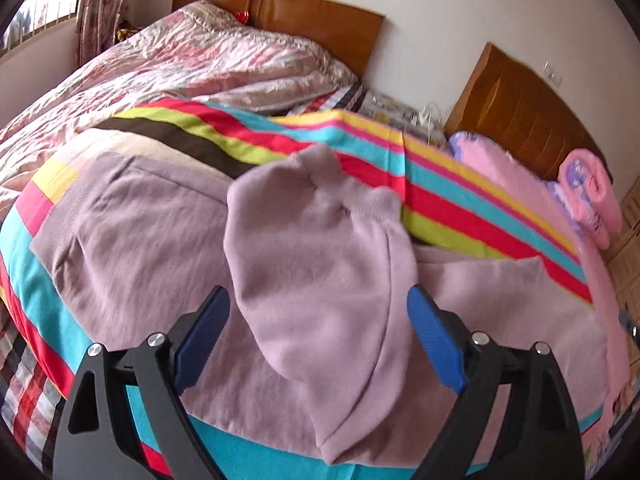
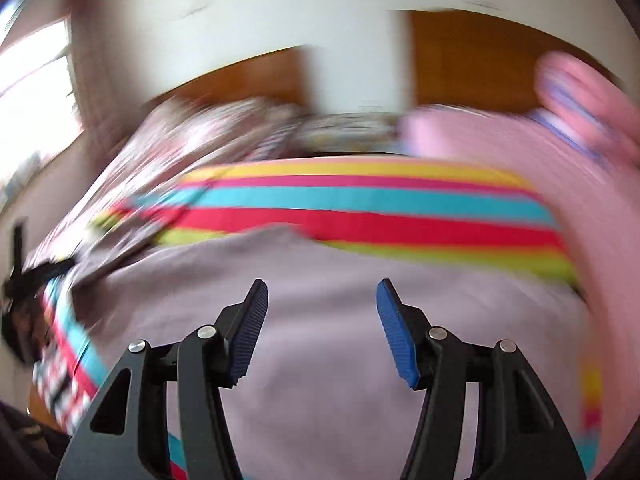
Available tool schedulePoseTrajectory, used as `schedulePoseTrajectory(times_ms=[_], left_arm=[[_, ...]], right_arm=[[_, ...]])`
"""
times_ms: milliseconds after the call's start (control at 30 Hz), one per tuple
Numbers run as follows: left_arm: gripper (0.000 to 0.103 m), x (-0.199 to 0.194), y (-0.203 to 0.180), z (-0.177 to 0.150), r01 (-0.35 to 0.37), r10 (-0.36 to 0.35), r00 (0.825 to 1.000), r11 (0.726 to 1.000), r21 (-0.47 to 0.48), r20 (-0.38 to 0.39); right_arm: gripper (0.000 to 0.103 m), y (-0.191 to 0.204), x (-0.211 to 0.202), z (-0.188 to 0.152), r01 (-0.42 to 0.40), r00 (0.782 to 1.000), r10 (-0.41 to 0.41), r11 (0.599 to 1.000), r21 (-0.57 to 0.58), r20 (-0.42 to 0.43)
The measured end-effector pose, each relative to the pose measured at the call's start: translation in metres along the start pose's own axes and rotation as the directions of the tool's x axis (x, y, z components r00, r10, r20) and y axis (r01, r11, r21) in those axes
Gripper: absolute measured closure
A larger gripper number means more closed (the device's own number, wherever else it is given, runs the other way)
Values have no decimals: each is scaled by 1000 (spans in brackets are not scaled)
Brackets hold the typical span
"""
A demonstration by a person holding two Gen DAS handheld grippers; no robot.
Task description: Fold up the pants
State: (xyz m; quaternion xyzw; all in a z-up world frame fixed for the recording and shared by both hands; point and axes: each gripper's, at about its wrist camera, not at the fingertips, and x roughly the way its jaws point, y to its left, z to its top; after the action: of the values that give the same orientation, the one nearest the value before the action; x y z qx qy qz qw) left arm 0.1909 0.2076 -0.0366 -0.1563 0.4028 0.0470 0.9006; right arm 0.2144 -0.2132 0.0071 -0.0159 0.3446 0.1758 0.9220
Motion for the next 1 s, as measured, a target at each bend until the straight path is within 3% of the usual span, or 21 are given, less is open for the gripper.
schedulePoseTrajectory(times_ms=[33, 167, 267, 433, 567, 700, 767, 933, 1000], left_arm=[[13, 3, 1, -3, 9, -9, 1000, 1000, -2, -12], [13, 4, -2, 11, 49, -49, 999, 999, -2, -2], [13, 2, -31, 40, 130, -133, 991, 986, 102, 14], [15, 40, -79, 64, 205, -176, 977, 924, 323, -117], [19, 65, -91, 55, 248, -180, 964, 876, 414, -197], [21, 81, -84, 36, 254, -167, 955, 884, 393, -244], [21, 80, -75, 29, 226, -137, 960, 893, 389, -243], [20, 77, -42, 22, 159, -78, 970, 922, 354, -231], [20, 73, -30, 21, 158, -81, 968, 931, 329, -236]], right_arm=[[49, 27, 29, 18, -45, 999, 43, 993, -107, -26], [56, 93, 105, 61, -198, 978, 166, 935, -294, -128], [57, 127, 148, 78, -273, 957, 207, 880, -389, -204], [64, 148, 188, 77, -368, 917, 228, 800, -475, -327], [66, 156, 192, 68, -445, 883, 261, 730, -519, -390], [68, 170, 203, 64, -513, 844, 296, 689, -511, -448], [73, 178, 209, 54, -529, 830, 273, 662, -531, -486], [79, 183, 206, 44, -518, 839, 258, 649, -557, -479], [86, 189, 200, 38, -493, 857, 240, 638, -591, -456]])
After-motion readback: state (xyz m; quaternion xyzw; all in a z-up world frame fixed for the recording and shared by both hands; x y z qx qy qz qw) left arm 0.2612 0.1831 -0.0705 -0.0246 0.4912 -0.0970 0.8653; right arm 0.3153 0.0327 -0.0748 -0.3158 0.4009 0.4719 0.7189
